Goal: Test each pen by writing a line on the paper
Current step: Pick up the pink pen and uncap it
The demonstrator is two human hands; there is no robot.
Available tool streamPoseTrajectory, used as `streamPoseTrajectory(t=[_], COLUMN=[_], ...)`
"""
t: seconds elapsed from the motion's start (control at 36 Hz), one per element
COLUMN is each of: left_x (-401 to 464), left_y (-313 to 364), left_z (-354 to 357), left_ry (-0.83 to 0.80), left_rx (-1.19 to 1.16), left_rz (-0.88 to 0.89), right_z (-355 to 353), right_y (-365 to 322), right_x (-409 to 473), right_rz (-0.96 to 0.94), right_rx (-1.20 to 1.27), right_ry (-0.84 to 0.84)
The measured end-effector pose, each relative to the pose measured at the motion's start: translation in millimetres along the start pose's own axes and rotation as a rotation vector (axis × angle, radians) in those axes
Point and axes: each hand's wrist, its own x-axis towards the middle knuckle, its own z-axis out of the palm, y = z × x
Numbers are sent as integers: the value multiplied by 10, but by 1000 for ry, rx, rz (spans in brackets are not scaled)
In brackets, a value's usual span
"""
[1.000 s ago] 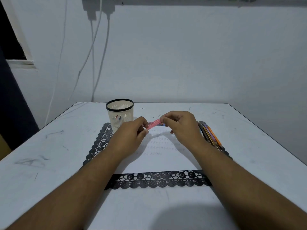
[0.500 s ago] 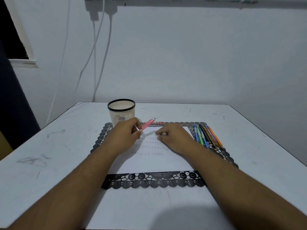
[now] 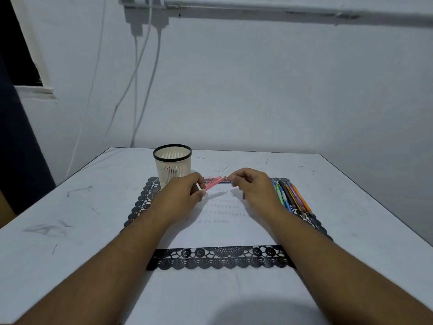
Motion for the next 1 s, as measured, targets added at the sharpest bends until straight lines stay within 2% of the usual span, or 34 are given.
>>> streamPoseTrajectory(t=[0.14,0.33,0.5,0.69,1.0], left_x=[-16,29,65,3,10], left_y=[69,29,-34,21,1], left_z=[14,14,15,20,16], left_ry=[8,12,21,25,41], left_rx=[48,58,14,2,17], left_rz=[27,29,48,106,141], right_z=[-52,-17,-52,-134,-156], right_y=[-106,-106,-115,-121,-198], right_x=[-5,29,72,14,0], right_rz=[47,28,-47,-6,-22], right_rx=[220,115,82,6,9], right_ry=[0,-73,20,-132,-105])
